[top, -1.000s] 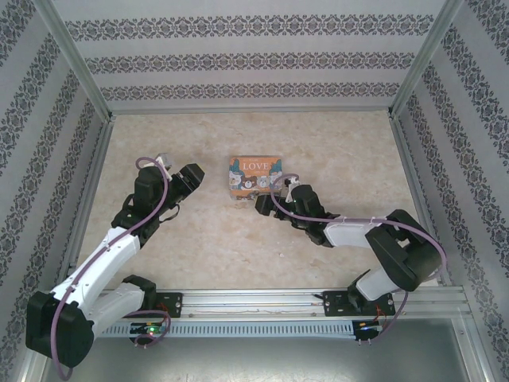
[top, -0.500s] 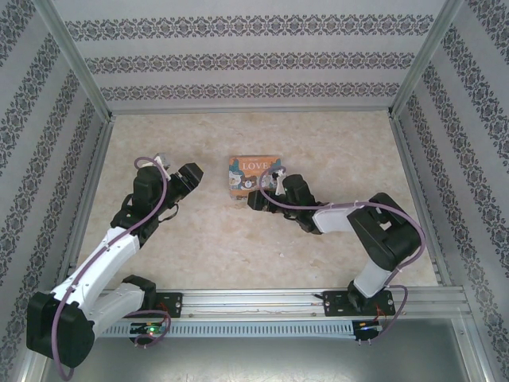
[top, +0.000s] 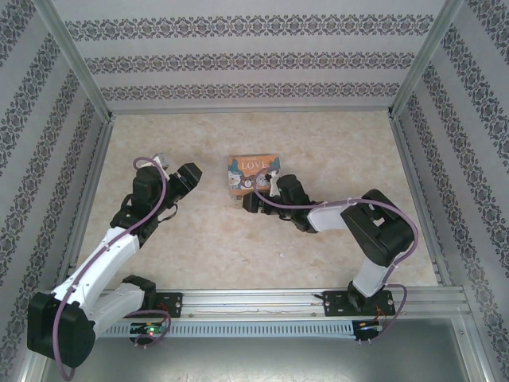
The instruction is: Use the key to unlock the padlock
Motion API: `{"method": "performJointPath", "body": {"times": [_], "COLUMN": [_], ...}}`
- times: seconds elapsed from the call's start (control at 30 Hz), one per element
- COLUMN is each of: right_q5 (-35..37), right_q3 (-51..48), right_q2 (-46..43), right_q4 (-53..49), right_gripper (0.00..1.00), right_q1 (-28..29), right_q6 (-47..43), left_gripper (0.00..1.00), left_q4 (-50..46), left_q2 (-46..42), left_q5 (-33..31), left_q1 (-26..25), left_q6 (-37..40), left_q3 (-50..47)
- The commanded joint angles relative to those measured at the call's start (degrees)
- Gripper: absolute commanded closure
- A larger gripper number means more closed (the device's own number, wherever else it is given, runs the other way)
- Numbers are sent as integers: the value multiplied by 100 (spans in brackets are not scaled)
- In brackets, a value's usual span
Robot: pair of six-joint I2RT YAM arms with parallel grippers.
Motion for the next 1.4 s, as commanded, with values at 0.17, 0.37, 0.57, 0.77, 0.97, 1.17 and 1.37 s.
{"method": "performJointPath", "body": {"times": [0.17,0.37,0.57,0.77,0.97,1.17,1.37], "right_q5": [68,143,169,50,55,161,263], "right_q3": [-153,-287,-299,-264,-247,-263,-282], "right_q2": [-259,-411,-317,-112,95,319,503], "right_q4": [21,-29,82,259,522,870,1184], "right_gripper": [20,23,33,51,57,60,64], "right_q1": [43,-101,-174,-253,-270,-279,-282], "right_q6": [50,-43,-184,-276,-336,-343,-244], "left_gripper": [32,32,32,32,32,32,32], "left_q4": [-57,-40,-73,-81,-93,-106,-137], "left_q2": [-44,-41,-57,-115,-125,-133,-139], "left_q5": [-16,2,28,20,19,20,32], "left_q1": [112,109,117,139,145,160,183], "left_q6": [54,54,54,24,19,25,46], "left_q3": [-72,-59,-59,-102,-111,-111,-102]}}
